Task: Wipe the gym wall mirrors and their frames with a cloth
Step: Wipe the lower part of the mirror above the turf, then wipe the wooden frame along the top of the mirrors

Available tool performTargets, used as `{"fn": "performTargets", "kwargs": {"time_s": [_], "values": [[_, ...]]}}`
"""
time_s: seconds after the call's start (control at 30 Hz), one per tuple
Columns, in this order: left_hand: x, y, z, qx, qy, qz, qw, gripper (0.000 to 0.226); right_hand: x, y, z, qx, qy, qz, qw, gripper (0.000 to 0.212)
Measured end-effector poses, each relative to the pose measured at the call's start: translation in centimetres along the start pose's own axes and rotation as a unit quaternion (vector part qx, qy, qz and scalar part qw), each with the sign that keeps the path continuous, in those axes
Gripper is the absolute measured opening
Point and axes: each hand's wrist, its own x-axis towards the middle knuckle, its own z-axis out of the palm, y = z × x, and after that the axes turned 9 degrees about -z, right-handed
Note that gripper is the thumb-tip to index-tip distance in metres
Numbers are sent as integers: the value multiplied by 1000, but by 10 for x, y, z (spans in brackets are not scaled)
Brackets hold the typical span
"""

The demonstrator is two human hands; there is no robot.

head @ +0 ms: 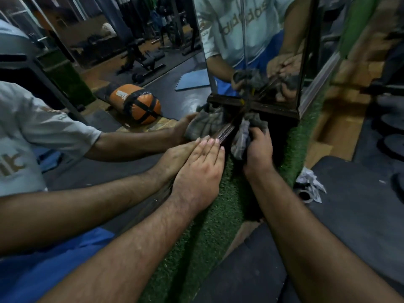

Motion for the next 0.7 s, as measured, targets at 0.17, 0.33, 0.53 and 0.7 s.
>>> {"fn": "performTargets", "kwargs": {"time_s": [0.17,0.33,0.53,0.7], "values": [[-11,0,-16,-205,40,-28,978,56,-44,-30,-11,123,-1,149,981,33],[-23,10,-77,-497,-17,-286,819,24,-93,-64,0,172,13,130,977,27],[-8,2,-137,-675,-157,-430,578,14,-134,-109,44,197,20,85,976,76],[9,-32,-204,-775,-219,-445,392,2,-151,-162,72,163,22,84,983,87]]}}
